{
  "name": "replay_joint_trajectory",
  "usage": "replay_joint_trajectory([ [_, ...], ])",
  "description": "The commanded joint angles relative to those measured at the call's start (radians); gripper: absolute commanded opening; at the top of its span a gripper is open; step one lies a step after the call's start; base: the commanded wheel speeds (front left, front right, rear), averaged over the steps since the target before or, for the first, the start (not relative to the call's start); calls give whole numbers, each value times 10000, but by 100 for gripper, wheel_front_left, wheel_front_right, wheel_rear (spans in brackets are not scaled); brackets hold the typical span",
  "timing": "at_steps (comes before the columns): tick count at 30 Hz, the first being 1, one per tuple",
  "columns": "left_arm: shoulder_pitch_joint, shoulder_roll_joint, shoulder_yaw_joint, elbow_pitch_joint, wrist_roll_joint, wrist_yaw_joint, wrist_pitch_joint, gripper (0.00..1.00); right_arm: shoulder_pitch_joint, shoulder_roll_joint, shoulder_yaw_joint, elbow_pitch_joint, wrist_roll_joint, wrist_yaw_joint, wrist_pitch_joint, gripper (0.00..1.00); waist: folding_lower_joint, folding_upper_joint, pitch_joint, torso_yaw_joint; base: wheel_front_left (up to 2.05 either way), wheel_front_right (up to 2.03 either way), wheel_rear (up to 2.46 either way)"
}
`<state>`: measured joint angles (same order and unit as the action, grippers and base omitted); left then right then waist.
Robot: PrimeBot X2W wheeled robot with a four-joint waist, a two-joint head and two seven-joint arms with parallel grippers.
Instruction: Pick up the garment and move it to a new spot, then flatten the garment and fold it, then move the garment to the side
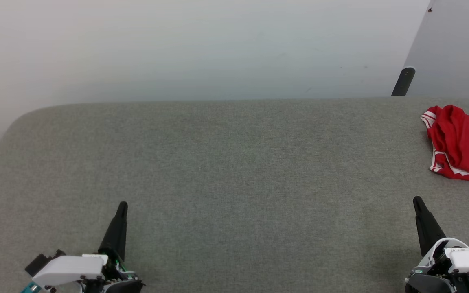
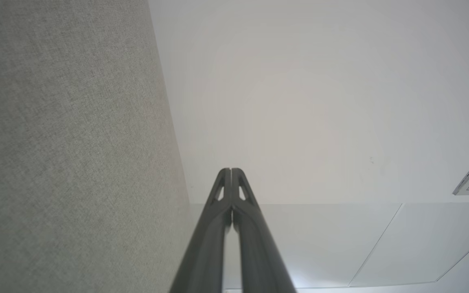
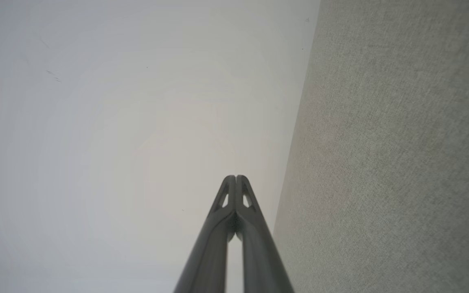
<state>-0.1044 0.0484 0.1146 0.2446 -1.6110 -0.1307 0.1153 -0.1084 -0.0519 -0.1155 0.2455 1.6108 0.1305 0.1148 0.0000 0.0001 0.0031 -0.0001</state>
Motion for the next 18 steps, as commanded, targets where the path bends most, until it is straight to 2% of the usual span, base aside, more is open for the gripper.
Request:
replay_joint_trajectory([
  [1,-99,4,26,11,-19,0,27,0,-30,35,33,1,38,4,23,0,0,-1,0,1,0,0,0],
  [18,-98,4,22,11,-23,0,24,0,-30,34,33,1,39,4,22,0,0,-1,0,1,0,0,0],
])
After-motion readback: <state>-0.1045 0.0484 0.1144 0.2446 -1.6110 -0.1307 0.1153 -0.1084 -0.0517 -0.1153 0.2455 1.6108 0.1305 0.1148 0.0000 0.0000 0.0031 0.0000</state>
